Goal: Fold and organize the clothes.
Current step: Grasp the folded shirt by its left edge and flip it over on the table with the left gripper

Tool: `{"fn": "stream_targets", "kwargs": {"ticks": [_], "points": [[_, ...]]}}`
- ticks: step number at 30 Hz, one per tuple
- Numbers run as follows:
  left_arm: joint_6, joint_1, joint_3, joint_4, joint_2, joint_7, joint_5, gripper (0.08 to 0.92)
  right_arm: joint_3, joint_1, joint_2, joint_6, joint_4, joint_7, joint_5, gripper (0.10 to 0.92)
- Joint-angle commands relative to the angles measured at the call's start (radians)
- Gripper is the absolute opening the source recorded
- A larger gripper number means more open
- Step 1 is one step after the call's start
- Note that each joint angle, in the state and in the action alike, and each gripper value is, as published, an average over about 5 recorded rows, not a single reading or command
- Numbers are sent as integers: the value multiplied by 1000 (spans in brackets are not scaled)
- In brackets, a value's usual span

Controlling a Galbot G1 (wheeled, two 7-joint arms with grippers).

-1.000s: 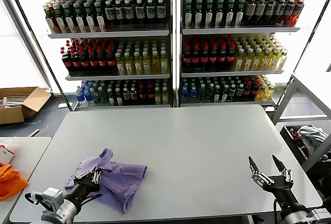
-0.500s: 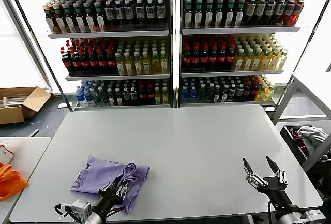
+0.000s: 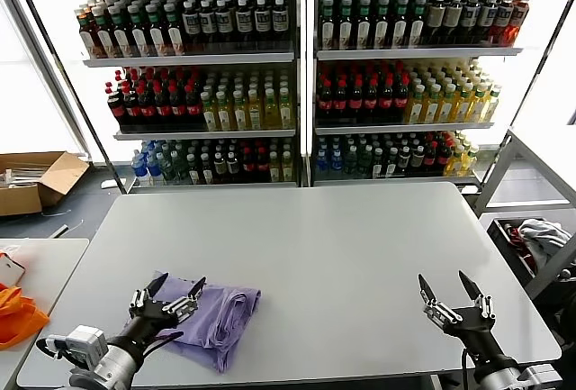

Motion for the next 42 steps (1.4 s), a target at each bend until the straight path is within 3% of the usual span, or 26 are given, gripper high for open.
{"fn": "stream_targets", "kwargs": {"ticks": [1, 9, 19, 28, 42], "points": [[-23, -118, -132, 336, 130, -16, -119, 809, -6, -10, 1, 1, 8, 0, -9, 823], [-13, -174, -72, 434, 78, -71, -97, 823, -36, 12, 5, -14, 35, 9, -40, 823], [-14, -117, -18, 382, -21, -65, -94, 823, -42, 21, 1, -30, 55, 17, -67, 823], [-11, -119, 18, 392, -41, -49, -72, 811, -54, -3, 17, -25, 66, 13, -83, 823], [-33, -82, -16, 366, -122, -40, -54, 429, -64, 7, 17, -15, 41, 8, -84, 823]]}}
